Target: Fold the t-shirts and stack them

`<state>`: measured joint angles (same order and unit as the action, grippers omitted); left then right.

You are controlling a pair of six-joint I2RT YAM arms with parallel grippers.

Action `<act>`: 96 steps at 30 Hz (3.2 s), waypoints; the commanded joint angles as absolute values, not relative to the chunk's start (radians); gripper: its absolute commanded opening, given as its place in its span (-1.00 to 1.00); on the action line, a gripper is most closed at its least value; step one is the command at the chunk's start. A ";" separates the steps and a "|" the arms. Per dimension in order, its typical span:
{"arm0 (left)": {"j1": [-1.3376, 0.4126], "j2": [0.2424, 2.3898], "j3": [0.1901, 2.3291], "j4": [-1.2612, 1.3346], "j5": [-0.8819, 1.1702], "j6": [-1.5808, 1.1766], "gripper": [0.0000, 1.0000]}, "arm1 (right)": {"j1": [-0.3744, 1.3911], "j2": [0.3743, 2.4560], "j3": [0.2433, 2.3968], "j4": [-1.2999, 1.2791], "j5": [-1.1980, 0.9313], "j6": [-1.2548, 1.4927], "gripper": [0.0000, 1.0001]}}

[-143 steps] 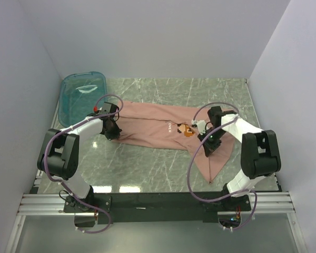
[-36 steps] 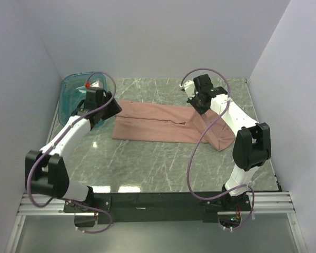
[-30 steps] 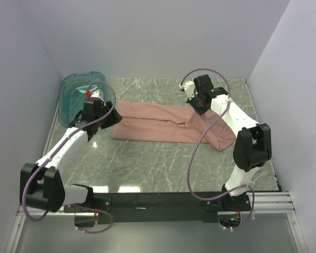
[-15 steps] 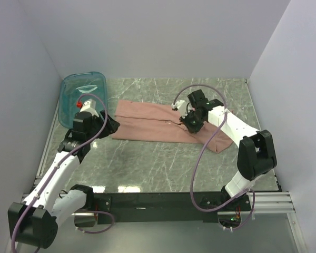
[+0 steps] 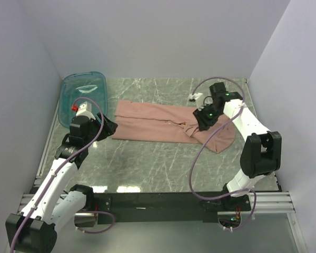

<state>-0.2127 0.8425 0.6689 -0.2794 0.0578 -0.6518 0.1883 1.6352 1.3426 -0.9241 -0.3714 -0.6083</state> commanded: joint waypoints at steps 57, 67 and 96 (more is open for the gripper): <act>-0.213 0.753 0.614 -0.337 0.057 -0.729 0.38 | 0.126 1.905 1.522 -0.957 -0.365 -1.422 -1.00; -0.213 0.753 0.600 -0.319 0.067 -0.727 0.38 | 0.153 1.802 1.459 -0.937 -0.256 -1.246 -1.00; -0.213 0.778 0.594 -0.290 0.074 -0.719 0.38 | 0.281 1.718 1.378 -0.854 -0.012 -0.893 -1.00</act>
<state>-0.2127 0.7769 0.5991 -0.3386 0.0586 -0.7227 0.2600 1.7893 1.3937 -0.8795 -0.0467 -0.9390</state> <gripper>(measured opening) 0.690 0.008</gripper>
